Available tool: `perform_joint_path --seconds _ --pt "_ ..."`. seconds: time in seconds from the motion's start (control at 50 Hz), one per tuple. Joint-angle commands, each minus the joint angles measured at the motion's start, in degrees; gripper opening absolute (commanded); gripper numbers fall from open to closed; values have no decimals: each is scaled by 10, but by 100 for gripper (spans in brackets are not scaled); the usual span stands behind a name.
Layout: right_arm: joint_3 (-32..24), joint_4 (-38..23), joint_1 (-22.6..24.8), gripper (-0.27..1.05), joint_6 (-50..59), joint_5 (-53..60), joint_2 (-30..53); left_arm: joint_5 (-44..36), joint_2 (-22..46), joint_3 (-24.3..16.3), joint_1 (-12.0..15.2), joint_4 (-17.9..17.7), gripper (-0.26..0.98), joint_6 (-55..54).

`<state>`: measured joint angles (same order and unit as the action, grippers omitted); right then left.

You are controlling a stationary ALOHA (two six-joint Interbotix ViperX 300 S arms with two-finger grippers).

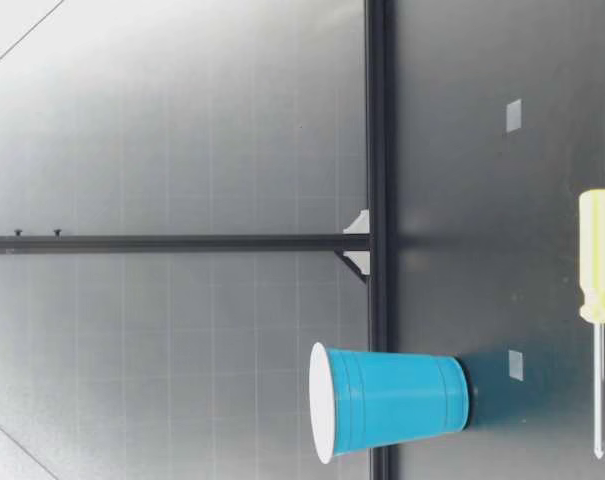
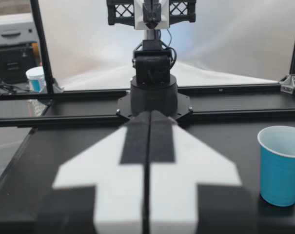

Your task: Pick up the screwdriver with the right arm, hand it over to the left arm then place it into the cup.

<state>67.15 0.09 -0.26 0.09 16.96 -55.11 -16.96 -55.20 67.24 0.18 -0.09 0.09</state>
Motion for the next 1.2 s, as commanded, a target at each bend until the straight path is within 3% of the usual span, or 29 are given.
perform_joint_path --seconds 0.0,0.1,0.28,0.48,0.7,1.0,1.18 --pt "-6 1 -3 16 3 5 2 -13 0 -1 11 -3 18 -2" --pt "-8 1 -3 7 6 33 13 -37 0 6 11 -5 11 -3" --pt "-31 1 -3 6 9 113 88 -80 0 22 11 -5 11 -3" --pt "-123 3 -4 6 11 91 251 -83 0 33 11 -6 11 -4" --pt "-266 3 -4 6 10 -83 405 -83 1 40 11 -6 11 -4" --pt "-420 2 -4 7 7 -349 560 -83 0 55 11 -6 11 -4" --pt "-480 2 -4 21 7 -415 628 -83 0 62 11 -6 11 -4"
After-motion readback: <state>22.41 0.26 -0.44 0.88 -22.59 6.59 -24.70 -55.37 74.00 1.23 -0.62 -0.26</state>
